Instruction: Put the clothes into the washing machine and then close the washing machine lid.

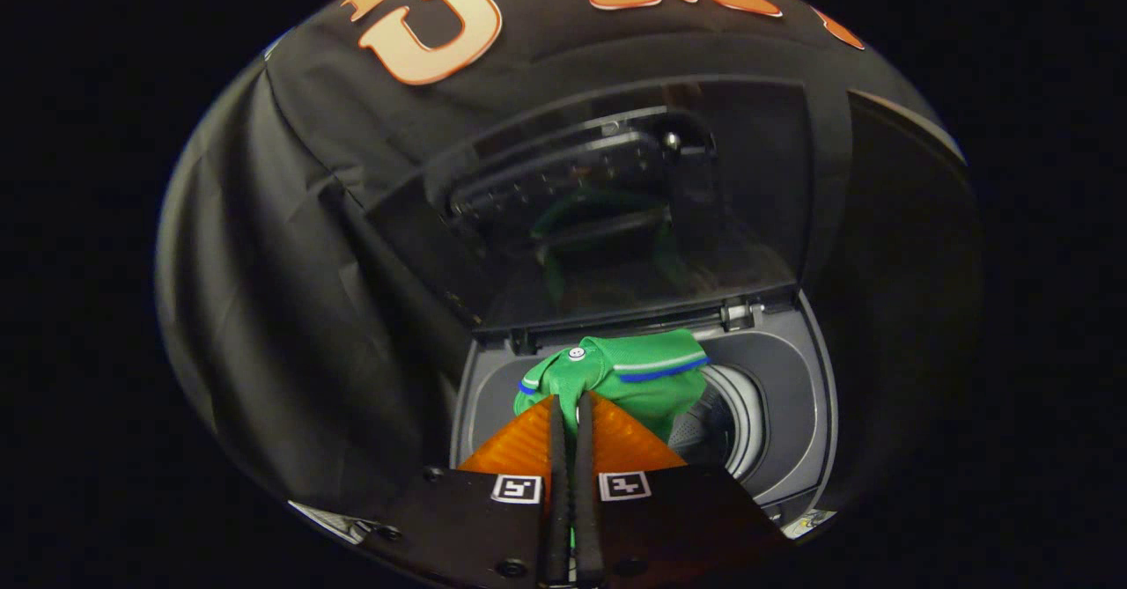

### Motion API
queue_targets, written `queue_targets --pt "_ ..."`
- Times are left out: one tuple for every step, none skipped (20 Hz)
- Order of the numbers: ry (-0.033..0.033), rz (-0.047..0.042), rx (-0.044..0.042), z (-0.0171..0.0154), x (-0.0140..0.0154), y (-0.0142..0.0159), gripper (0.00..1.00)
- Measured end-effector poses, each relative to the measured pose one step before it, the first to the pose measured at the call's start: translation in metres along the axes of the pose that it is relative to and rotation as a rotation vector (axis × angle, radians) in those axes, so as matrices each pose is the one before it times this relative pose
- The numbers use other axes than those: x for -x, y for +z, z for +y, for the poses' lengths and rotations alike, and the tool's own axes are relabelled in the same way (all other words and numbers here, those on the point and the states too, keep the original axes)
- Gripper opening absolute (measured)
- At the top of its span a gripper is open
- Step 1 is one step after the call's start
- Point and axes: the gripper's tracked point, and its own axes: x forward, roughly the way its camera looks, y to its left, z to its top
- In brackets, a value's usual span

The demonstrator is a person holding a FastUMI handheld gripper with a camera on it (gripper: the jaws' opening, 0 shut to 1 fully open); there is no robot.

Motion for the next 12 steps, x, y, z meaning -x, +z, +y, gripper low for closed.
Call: queue_targets --pt "-0.01311 0.01780 -0.00093 -0.00438 -0.01082 -0.00700 0.10" --pt "-0.00541 0.01750 -0.00316 -0.00350 -0.00795 -0.00746 0.10" --pt "-0.00921 0.01503 -0.00369 -0.00380 -0.01114 -0.00669 0.11" --pt "-0.01365 0.01247 0.00718 -0.00720 -0.00741 -0.00358 0.10" --pt "-0.01291 0.00103 0.01003 -0.00519 -0.00969 -0.00159 0.11" --pt "-0.01076 0.01137 0.01105 -0.00366 -0.00893 -0.00347 0.10" --pt "-0.00679 0.01188 0.00777 -0.00194 -0.00509 -0.00439 0.10" --pt "0.00109 0.00220 0.00073 0.00054 -0.00633 -0.00153 0.11" --pt "-0.00404 0.00534 0.00252 -0.00125 -0.00722 -0.00154 0.11" --pt "-0.00911 0.01273 0.00718 -0.00277 -0.00551 -0.00439 0.11" --pt "-0.01004 0.01456 0.00703 -0.00280 -0.00668 -0.00505 0.10" --pt "-0.00426 0.01648 0.00364 -0.00064 -0.00624 -0.00667 0.10"
